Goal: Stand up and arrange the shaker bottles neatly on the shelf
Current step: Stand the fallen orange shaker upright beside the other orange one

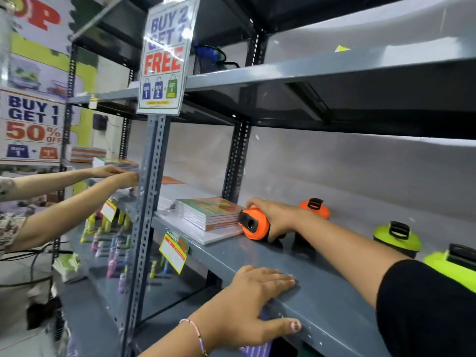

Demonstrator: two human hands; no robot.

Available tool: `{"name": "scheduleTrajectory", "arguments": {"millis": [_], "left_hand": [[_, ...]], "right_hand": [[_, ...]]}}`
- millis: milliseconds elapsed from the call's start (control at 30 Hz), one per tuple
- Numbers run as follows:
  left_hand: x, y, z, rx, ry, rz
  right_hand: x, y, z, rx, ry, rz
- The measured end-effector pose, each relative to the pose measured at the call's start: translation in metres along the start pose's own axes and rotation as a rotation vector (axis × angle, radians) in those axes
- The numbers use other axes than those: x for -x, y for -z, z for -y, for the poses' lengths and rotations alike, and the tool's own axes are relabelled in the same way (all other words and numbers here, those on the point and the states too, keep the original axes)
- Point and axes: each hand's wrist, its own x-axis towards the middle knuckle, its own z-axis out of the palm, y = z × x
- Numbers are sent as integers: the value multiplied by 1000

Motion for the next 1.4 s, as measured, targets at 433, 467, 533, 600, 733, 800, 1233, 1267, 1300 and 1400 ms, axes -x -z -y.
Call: {"name": "scheduleTrajectory", "arguments": {"millis": [433, 467, 533, 600, 733, 800, 1233, 1267, 1300, 1400], "left_hand": [[20, 10, 22, -64, 147, -54], [22, 8, 20, -61, 151, -43], [21, 7, 17, -67, 141, -36], [20, 7, 15, -65, 146, -48], [16, 9, 11, -52, 132, -53], [14, 9, 8, -50, 119, -46], [-3, 5, 0, -48, 66, -30], [-3, 6, 0, -45, 65, -37], [-3, 6, 0, -46, 63, -43], [2, 7, 1, -44, 66, -50]], "right_hand": [[24, 37, 10, -447, -42, -402], [32, 33, 4, -484, -86, -428], [51, 24, -6, -544, -186, -466], [61, 12, -13, -577, -263, -481], [79, -8, -19, -624, -381, -470], [90, -7, -21, -582, -410, -434], [120, 96, -39, -231, -293, 7], [114, 96, -38, -212, -283, -8], [110, 96, -36, -204, -266, -33], [97, 92, -27, -225, -261, -98]]}}
